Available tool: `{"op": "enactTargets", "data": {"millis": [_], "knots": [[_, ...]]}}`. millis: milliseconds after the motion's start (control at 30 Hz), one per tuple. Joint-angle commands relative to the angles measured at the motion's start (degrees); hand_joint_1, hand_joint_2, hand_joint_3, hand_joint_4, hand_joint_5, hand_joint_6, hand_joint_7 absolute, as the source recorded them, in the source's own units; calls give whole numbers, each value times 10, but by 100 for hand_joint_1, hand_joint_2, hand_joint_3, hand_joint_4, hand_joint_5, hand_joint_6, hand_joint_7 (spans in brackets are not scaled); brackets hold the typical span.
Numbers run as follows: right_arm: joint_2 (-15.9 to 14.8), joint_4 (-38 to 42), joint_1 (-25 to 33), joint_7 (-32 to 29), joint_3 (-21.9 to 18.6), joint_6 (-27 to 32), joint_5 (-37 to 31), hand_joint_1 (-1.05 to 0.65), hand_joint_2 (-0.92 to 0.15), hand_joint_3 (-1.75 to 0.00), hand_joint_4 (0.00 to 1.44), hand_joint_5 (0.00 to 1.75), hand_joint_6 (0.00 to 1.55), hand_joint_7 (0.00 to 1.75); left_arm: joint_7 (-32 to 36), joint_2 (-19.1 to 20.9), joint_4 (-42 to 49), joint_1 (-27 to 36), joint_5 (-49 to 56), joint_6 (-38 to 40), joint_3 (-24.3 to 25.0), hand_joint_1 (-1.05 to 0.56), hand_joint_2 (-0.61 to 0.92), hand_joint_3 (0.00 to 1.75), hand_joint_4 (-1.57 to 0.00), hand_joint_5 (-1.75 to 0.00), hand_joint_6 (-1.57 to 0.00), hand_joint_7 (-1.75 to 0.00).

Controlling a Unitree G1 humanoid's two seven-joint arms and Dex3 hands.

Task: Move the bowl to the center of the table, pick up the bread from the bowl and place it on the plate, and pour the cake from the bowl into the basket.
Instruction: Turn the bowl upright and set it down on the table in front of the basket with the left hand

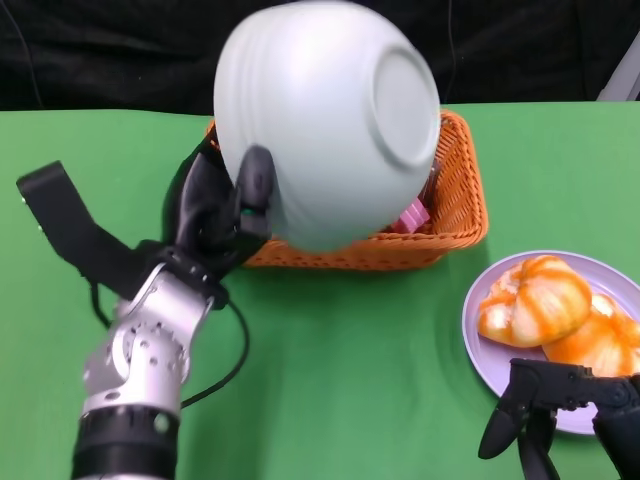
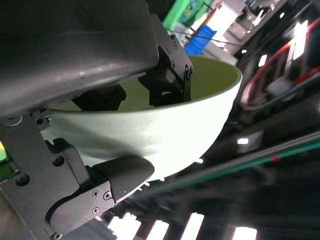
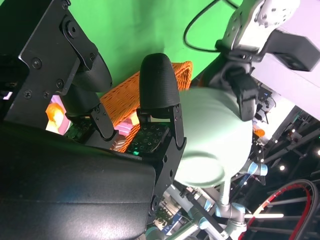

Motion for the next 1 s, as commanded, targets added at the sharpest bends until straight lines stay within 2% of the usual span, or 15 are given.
{"op": "enactTargets", "data": {"millis": [33,133,300,333,433,600,667,767,867,1000], "knots": [[-11,-3,4,4,-8,-1,12,19,-8,-175,101,163,91,132,-14,27,-49,24,49,-38,-30,-17,31,160,-106,-175,-94,-166],[-11,-3,5,5,-10,-1,15,19,-8,-175,101,164,91,132,-16,40,-69,39,86,-64,-51,-14,31,155,-107,-175,-94,-166],[-9,0,3,2,-10,-6,11,18,-8,-175,101,164,91,132,-26,90,-97,78,208,-200,-102,-11,33,146,-107,-175,-95,-164],[-9,1,2,0,-11,-7,10,18,-8,-175,101,164,91,132,-22,98,-102,84,228,-220,-109,-9,31,153,-106,-175,-97,-162],[-4,2,1,-5,-11,-11,7,18,-8,-175,101,163,92,132,-16,130,-117,110,298,-309,-132,-9,30,158,-104,-175,-94,-161],[2,10,-1,-19,-12,-28,5,19,-8,-175,101,163,93,133,12,180,-108,136,404,-471,-157,-7,30,163,-106,-175,-91,-172],[4,12,-2,-24,-12,-33,4,18,-9,-175,100,165,93,135,25,198,-100,141,435,-519,-163,-9,29,165,-102,-175,-86,-174],[7,16,-6,-30,-12,-41,7,17,-9,-175,100,166,92,137,73,232,-85,143,525,-605,-165,-14,30,156,-98,-175,-82,-175],[12,21,-7,-39,-12,-52,8,14,-10,-175,100,169,91,140,163,260,-83,147,664,-692,-157,-15,33,143,-98,-175,-79,-175],[15,26,-10,-46,-13,-64,6,14,-11,-175,100,172,90,142,276,288,-92,159,812,-730,-163,-14,33,118,-99,-175,-75,-175]]}}
